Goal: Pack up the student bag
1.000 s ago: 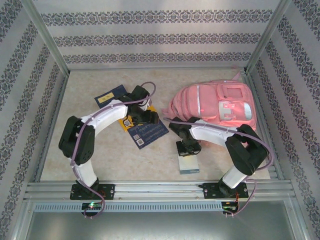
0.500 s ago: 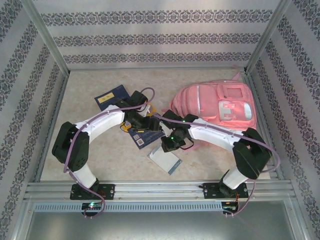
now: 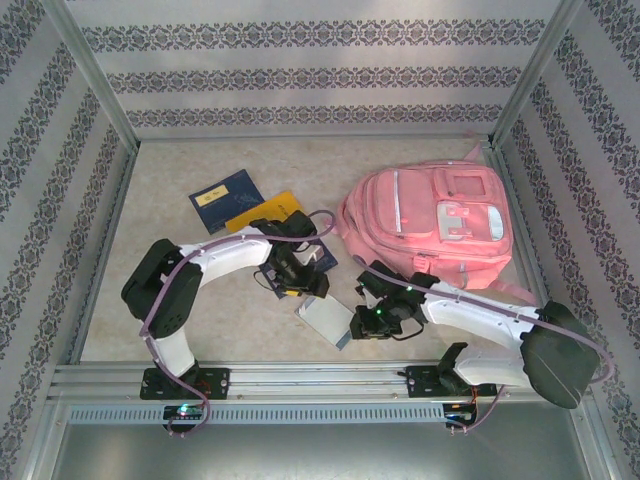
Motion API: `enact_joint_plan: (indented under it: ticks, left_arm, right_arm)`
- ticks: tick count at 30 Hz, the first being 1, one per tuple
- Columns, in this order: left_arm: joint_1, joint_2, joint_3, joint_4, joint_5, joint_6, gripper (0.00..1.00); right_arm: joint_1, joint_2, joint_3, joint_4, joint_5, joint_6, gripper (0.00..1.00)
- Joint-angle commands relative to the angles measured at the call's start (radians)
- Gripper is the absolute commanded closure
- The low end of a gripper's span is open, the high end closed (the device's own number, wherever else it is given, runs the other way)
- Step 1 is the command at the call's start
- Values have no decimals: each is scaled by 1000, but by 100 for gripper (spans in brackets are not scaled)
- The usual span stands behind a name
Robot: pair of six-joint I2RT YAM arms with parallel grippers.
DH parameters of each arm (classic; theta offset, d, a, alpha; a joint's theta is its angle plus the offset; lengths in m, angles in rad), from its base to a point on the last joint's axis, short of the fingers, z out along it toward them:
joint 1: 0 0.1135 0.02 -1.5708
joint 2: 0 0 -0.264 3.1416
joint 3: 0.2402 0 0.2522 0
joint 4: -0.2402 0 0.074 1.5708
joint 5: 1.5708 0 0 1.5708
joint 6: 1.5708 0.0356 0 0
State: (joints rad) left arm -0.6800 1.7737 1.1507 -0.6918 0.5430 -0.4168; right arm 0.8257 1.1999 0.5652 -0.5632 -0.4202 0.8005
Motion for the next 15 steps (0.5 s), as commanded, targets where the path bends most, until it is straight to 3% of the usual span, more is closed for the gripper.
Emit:
enact_joint_plan:
  ticks: [1,6,15]
  left_arm:
    - [-4,16,-33,-2,3,31,31]
    - [-4,27,-65,25,-11,32,31]
    - [-4,8,-129,101,103,-27,32]
  right_arm:
    - [-27,-4,-76,228,-100,128,70]
    - [-68,41,-93,264,-100,106,69]
    - [-154,134,-48,327,-110,80,70]
